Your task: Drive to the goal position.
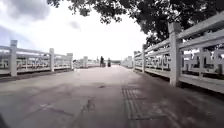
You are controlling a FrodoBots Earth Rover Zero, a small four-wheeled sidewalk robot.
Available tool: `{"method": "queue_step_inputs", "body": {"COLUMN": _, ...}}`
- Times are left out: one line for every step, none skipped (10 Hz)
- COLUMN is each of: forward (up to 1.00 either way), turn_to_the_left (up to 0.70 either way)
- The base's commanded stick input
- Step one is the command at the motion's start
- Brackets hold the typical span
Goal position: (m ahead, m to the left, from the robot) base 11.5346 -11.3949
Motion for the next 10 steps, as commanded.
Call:
{"method": "queue_step_inputs", "body": {"forward": 0.70, "turn_to_the_left": 0.00}}
{"method": "queue_step_inputs", "body": {"forward": 0.70, "turn_to_the_left": 0.00}}
{"method": "queue_step_inputs", "body": {"forward": 0.70, "turn_to_the_left": 0.00}}
{"method": "queue_step_inputs", "body": {"forward": 0.70, "turn_to_the_left": 0.00}}
{"method": "queue_step_inputs", "body": {"forward": 0.70, "turn_to_the_left": 0.00}}
{"method": "queue_step_inputs", "body": {"forward": 0.70, "turn_to_the_left": 0.00}}
{"method": "queue_step_inputs", "body": {"forward": 0.70, "turn_to_the_left": 0.00}}
{"method": "queue_step_inputs", "body": {"forward": 0.70, "turn_to_the_left": 0.00}}
{"method": "queue_step_inputs", "body": {"forward": 0.70, "turn_to_the_left": 0.00}}
{"method": "queue_step_inputs", "body": {"forward": 0.70, "turn_to_the_left": 0.00}}
